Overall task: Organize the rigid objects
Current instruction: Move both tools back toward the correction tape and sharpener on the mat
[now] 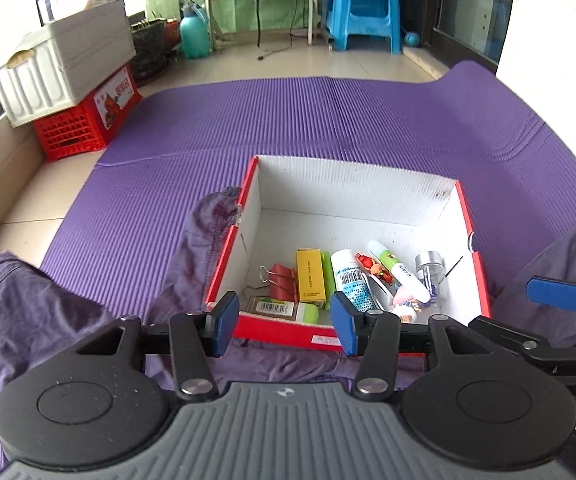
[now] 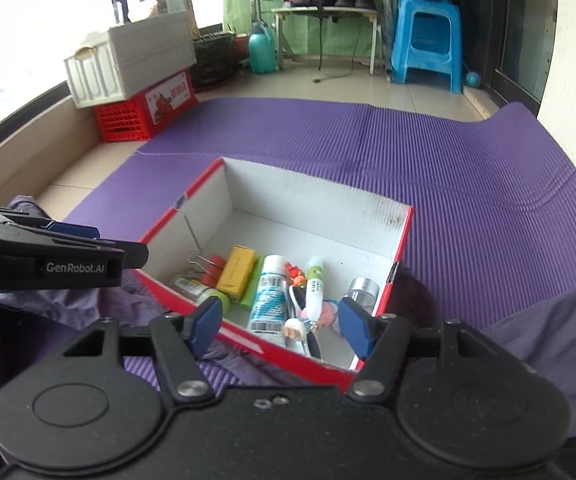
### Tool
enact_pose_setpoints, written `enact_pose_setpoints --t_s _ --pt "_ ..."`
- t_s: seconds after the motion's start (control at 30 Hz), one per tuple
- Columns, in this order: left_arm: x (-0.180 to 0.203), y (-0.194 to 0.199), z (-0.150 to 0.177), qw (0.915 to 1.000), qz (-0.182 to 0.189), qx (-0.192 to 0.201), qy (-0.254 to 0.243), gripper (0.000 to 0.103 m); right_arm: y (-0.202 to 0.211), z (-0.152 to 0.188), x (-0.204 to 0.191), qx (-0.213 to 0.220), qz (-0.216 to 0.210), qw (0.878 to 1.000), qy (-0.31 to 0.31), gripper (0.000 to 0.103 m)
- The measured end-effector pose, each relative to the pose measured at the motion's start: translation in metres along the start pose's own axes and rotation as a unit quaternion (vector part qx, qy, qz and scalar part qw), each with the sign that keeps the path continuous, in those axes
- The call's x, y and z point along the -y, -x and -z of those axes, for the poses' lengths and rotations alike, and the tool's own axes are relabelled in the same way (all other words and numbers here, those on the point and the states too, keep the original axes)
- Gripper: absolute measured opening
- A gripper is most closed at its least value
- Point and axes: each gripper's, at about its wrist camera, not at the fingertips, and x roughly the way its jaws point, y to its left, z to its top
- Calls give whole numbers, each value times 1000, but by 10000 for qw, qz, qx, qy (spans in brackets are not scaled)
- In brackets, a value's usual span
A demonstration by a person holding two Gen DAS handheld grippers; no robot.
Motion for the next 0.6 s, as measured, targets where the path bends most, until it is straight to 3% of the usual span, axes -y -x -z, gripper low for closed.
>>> enact_pose_setpoints --t_s 0.07,0.13,0.17,0.33,0.6 --pt "-2 12 5 10000 5 56 60 50 10 2 -1 47 -43 10000 -4 66" --pt "-4 24 10 9999 -57 123 94 65 19 5 -3 89 -84 9999 -11 68" --pt "-5 30 14 9998 -60 182 106 67 23 7 -4 106 -104 9999 -3 69" --pt "-9 54 31 9994 -131 301 126 68 43 18 -11 182 -219 9996 8 74" --pt "-13 83 60 9986 -227 465 133 87 69 38 -24 383 -535 9978 70 93"
